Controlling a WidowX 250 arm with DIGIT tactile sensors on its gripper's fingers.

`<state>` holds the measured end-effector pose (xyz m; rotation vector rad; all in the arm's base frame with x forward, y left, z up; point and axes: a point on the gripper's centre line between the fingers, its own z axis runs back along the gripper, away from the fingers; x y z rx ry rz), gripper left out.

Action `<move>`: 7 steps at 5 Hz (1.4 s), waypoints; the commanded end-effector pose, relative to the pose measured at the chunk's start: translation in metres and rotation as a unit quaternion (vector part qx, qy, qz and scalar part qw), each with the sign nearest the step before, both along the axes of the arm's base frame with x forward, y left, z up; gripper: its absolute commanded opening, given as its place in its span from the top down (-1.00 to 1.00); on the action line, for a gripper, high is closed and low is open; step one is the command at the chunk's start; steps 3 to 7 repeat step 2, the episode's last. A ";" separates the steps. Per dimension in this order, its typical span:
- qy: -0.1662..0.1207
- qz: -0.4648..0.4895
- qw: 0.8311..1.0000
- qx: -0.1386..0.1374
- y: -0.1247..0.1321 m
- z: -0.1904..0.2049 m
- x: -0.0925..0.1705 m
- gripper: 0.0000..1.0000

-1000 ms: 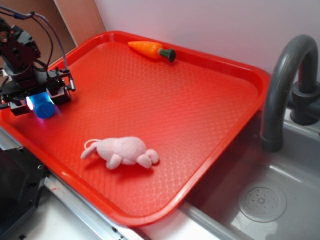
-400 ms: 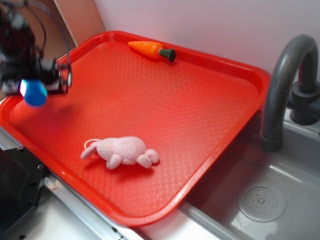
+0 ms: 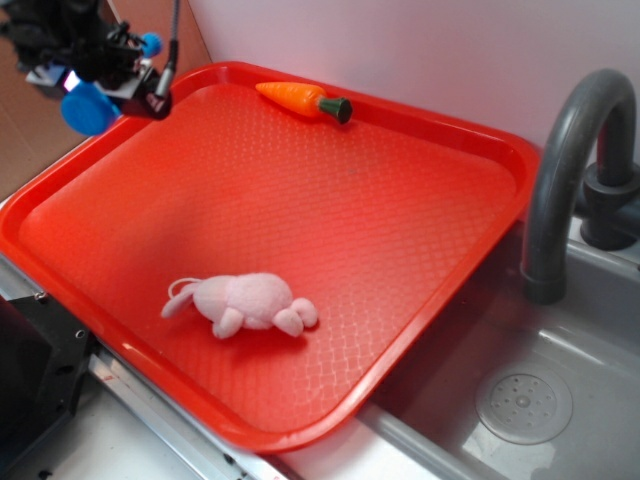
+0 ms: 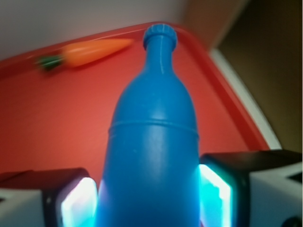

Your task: Grab the blue bottle.

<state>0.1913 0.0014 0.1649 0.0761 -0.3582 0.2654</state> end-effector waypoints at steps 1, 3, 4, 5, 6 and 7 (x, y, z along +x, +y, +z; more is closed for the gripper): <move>0.003 0.018 0.997 -0.080 -0.009 0.038 -0.023 1.00; 0.039 0.013 0.992 -0.120 0.000 0.028 -0.019 1.00; 0.039 0.013 0.992 -0.120 0.000 0.028 -0.019 1.00; 0.039 0.013 0.992 -0.120 0.000 0.028 -0.019 1.00; 0.039 0.013 0.992 -0.120 0.000 0.028 -0.019 1.00; 0.039 0.013 0.992 -0.120 0.000 0.028 -0.019 1.00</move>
